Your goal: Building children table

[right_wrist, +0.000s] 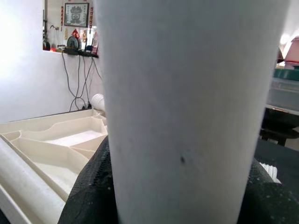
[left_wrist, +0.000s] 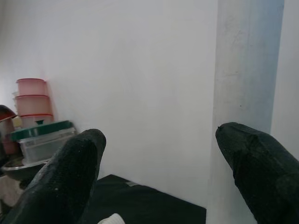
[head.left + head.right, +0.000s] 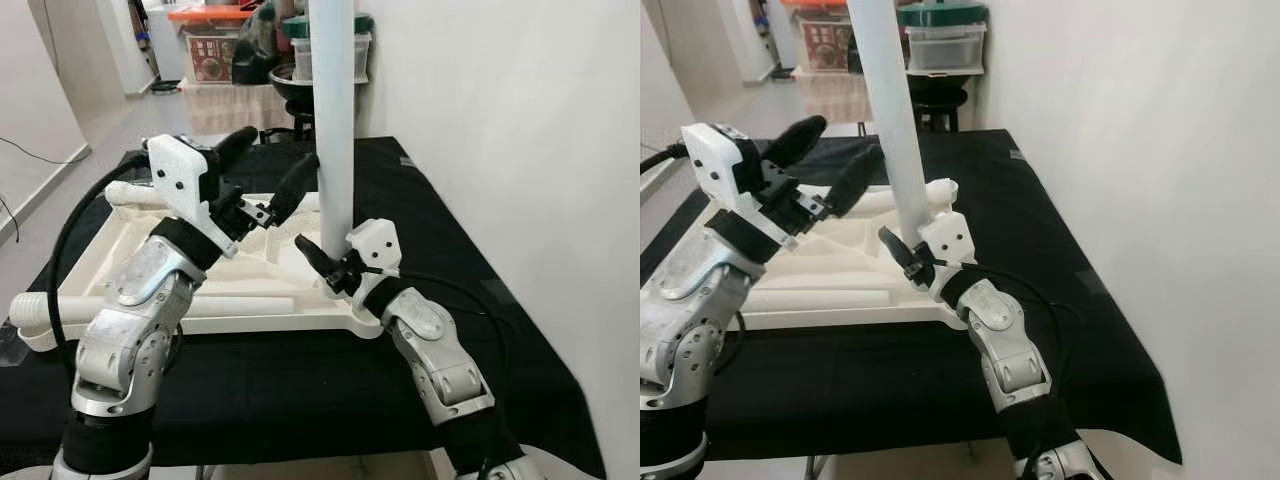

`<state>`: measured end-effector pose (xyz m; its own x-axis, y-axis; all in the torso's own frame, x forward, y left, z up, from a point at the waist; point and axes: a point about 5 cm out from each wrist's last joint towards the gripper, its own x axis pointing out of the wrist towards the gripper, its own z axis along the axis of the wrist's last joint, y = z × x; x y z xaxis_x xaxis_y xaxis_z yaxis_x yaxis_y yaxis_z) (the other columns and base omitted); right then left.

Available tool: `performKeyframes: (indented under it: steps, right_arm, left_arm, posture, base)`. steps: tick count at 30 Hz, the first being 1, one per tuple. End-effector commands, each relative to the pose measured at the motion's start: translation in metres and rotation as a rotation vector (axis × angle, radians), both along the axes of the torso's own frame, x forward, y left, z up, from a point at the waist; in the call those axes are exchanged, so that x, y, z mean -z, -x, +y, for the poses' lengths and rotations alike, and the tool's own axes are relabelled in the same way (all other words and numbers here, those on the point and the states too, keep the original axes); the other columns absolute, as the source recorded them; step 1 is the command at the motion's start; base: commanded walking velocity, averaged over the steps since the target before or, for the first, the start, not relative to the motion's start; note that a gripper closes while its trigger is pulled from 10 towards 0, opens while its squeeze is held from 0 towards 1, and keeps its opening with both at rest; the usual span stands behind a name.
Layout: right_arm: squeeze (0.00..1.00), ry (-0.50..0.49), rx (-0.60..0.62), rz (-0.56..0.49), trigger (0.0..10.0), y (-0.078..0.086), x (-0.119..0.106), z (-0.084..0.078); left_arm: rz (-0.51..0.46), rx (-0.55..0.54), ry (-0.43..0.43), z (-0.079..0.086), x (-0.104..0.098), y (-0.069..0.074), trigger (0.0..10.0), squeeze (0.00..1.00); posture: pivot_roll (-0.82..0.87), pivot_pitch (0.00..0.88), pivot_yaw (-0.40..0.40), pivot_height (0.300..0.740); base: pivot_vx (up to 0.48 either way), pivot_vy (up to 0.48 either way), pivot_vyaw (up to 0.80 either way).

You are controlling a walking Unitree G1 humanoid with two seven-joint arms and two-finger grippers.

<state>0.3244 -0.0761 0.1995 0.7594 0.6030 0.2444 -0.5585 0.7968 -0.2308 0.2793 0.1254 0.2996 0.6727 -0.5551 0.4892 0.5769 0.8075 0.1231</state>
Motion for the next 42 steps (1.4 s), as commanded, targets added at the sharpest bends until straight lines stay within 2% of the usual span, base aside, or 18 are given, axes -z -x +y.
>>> performKeyframes:
  steps: [1,2,4,5,12,13,14,15,16,20,22,23,28,29,30,42]
  right_arm:
    - [0.00,-0.004,-0.022,-0.023,10.0,0.000,-0.004,0.006]
    - [0.00,-0.004,-0.008,-0.021,10.0,-0.002,-0.004,0.006]
    - [0.00,-0.004,-0.008,-0.021,10.0,-0.002,-0.004,0.006]
    - [0.00,-0.005,0.003,-0.018,10.0,-0.004,-0.004,0.007]
    - [0.00,0.000,-0.012,-0.023,10.0,-0.009,-0.006,0.013]
    - [0.00,0.003,-0.016,-0.023,10.0,-0.008,-0.006,0.013]
    - [0.00,0.003,-0.016,-0.023,10.0,-0.008,-0.006,0.013]
    - [0.00,0.008,-0.024,-0.027,10.0,-0.008,-0.006,0.015]
    - [0.00,0.018,-0.040,-0.035,10.0,-0.006,-0.005,0.017]
    - [0.00,0.026,-0.052,-0.042,10.0,-0.004,-0.005,0.019]
    - [0.00,0.045,-0.092,-0.053,10.0,0.000,-0.003,0.023]
    - [0.00,0.074,-0.163,-0.066,10.0,0.009,0.001,0.032]
    - [0.00,0.084,-0.193,-0.073,10.0,0.012,0.002,0.038]
    - [0.00,0.084,-0.193,-0.073,10.0,0.012,0.002,0.038]
    - [0.00,0.084,-0.192,-0.073,10.0,0.012,0.003,0.039]
    - [0.00,0.088,-0.133,-0.059,10.0,0.005,0.006,0.036]
  left_arm:
    - [0.021,0.067,-0.023,-0.008,0.004,0.001,10.0,1.00]
    - [0.037,0.126,-0.043,-0.013,0.009,0.005,10.0,1.00]
    - [0.037,0.126,-0.043,-0.013,0.009,0.005,10.0,1.00]
    - [0.049,0.178,-0.055,-0.017,0.012,0.008,10.0,1.00]
    - [0.033,0.196,-0.078,-0.018,0.013,0.007,10.0,1.00]
    - [0.031,0.195,-0.080,-0.018,0.013,0.006,10.0,0.91]
    - [0.031,0.195,-0.080,-0.018,0.013,0.006,10.0,0.91]
    - [0.025,0.182,-0.079,-0.017,0.012,0.005,10.0,0.38]
    - [0.016,0.155,-0.070,-0.016,0.011,0.003,10.0,0.00]
    - [0.010,0.136,-0.064,-0.015,0.010,0.001,10.0,0.00]
    - [-0.003,0.093,-0.041,-0.012,0.007,-0.003,10.0,0.00]
    - [-0.020,0.034,-0.002,-0.009,0.001,-0.009,10.0,0.00]
    - [-0.018,0.003,0.021,-0.007,-0.001,-0.013,10.0,0.00]
    - [-0.014,-0.005,0.030,-0.006,-0.001,-0.014,1.6,0.00]
    - [-0.009,-0.005,0.038,-0.005,-0.001,-0.015,0.0,0.00]
    - [0.011,0.024,0.091,-0.003,-0.001,-0.018,0.0,0.00]
  posture:
    - [0.01,0.000,0.011,0.740]
    - [0.01,0.000,0.008,0.740]
    - [0.01,0.000,0.008,0.740]
    - [0.01,0.000,0.005,0.740]
    - [0.02,0.000,-0.005,0.740]
    - [0.02,0.000,-0.005,0.740]
    - [0.02,0.000,-0.005,0.740]
    - [0.01,0.000,-0.004,0.740]
    - [0.01,0.000,-0.004,0.740]
    - [0.01,0.000,-0.004,0.740]
    - [0.01,0.000,-0.003,0.740]
    - [0.00,0.000,-0.001,0.740]
    - [0.00,0.000,0.002,0.740]
    - [0.00,0.000,0.004,0.740]
    - [0.00,0.000,0.004,0.740]
    - [0.01,0.000,0.003,0.740]
  base:
    - [0.000,0.000,0.00]
    - [0.000,0.000,0.00]
    - [0.000,0.000,0.00]
    - [0.000,0.000,0.00]
    - [0.000,0.000,0.00]
    - [0.000,0.000,0.00]
    - [0.000,0.000,0.00]
    - [0.000,0.000,0.00]
    - [0.000,0.000,0.00]
    - [0.000,0.000,0.00]
    - [0.000,0.000,0.00]
    - [0.000,0.000,0.00]
    - [0.000,0.000,0.00]
    - [0.000,0.000,0.00]
    - [0.000,0.000,0.00]
    - [0.000,0.000,0.00]
